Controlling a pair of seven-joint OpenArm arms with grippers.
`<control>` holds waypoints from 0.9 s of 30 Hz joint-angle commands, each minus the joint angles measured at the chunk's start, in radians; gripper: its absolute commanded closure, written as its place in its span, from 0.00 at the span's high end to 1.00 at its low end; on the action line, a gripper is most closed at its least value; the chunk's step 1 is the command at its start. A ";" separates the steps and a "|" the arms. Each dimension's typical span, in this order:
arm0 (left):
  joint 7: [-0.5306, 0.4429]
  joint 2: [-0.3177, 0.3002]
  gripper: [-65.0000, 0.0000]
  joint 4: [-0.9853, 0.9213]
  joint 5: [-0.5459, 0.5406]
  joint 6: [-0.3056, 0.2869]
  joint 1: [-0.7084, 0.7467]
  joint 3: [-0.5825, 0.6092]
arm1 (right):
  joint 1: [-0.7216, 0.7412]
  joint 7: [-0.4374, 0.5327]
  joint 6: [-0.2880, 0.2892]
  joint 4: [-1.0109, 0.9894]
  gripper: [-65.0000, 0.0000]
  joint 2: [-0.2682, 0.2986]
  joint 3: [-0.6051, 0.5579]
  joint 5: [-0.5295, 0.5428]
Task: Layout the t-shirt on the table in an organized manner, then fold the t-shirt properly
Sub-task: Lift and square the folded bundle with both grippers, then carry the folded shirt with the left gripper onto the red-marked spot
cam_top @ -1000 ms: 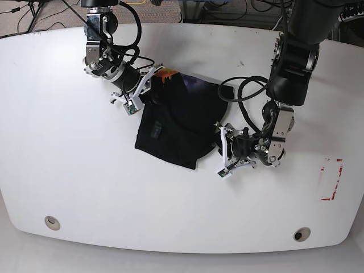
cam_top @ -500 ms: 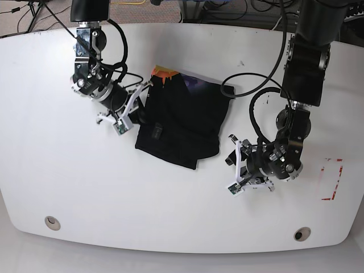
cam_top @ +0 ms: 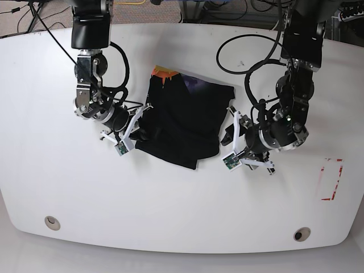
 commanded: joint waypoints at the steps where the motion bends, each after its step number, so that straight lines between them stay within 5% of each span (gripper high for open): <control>1: -0.002 -0.003 0.37 0.053 -0.005 0.004 0.006 -0.005 | 0.054 0.049 0.006 -0.029 0.07 0.005 -0.018 0.018; 8: 0.000 0.008 0.37 0.112 -0.027 -0.010 0.060 -0.006 | 0.094 0.062 0.006 -0.026 0.07 0.033 -0.038 0.018; 13: 0.000 0.027 0.37 0.123 -0.068 -0.010 0.101 -0.006 | 0.103 -0.023 0.006 0.098 0.07 0.039 -0.029 0.018; 20: -0.008 0.154 0.37 0.118 -0.076 -0.010 0.153 0.000 | 0.096 -0.201 0.006 0.359 0.07 0.065 0.043 0.024; 27: -0.049 0.303 0.37 0.115 0.004 -0.010 0.149 0.023 | 0.037 -0.245 0.006 0.461 0.07 0.071 0.138 0.027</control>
